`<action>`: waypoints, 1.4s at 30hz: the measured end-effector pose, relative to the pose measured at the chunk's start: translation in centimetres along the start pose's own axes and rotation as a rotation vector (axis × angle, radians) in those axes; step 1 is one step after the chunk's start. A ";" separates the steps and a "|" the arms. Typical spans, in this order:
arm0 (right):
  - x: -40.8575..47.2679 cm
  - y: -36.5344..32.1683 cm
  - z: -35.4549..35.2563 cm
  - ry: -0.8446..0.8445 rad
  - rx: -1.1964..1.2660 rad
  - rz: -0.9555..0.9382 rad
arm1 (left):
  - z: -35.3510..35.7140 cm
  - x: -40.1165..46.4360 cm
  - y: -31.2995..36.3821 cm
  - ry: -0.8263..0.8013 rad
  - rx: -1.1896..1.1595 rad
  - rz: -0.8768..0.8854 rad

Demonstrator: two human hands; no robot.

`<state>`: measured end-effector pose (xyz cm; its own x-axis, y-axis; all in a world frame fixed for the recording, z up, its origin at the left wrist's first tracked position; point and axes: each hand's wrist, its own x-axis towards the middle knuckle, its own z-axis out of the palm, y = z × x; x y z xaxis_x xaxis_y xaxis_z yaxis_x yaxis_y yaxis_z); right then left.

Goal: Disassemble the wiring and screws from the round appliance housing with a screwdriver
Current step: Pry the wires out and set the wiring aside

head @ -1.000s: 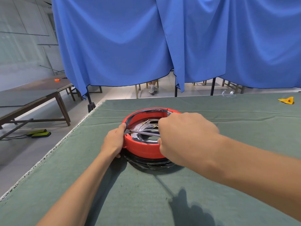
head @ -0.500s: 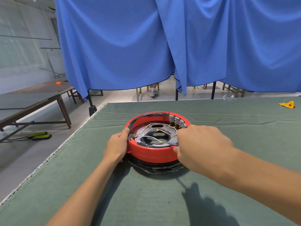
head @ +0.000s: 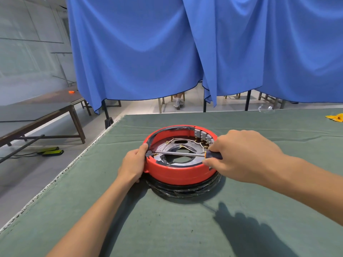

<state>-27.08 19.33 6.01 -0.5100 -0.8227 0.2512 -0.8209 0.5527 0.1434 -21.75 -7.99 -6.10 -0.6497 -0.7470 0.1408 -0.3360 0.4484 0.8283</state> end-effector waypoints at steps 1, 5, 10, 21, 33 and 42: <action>0.2 0.3 0.1 -0.001 -0.001 -0.013 | 0.0 0.0 0.0 -0.003 -0.001 0.002; 0.8 1.5 0.7 0.011 0.021 -0.055 | 0.0 0.0 -0.1 0.002 -0.006 0.003; 1.0 2.1 1.4 0.027 0.039 -0.084 | 0.0 0.0 0.0 0.006 -0.003 0.001; 2.1 2.0 0.7 0.023 0.039 -0.093 | 0.3 0.4 -0.2 0.040 -0.024 -0.006; 1.1 -0.1 -0.6 -0.089 0.070 0.041 | 0.4 0.4 0.1 0.043 0.047 -0.027; 0.1 -3.8 -2.9 -0.134 0.073 0.074 | 0.5 0.2 0.6 0.051 0.102 -0.007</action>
<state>-23.21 17.56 8.28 -0.5954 -0.7932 0.1275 -0.7939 0.6052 0.0581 -22.46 -7.59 -5.86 -0.6122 -0.7733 0.1652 -0.4096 0.4888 0.7703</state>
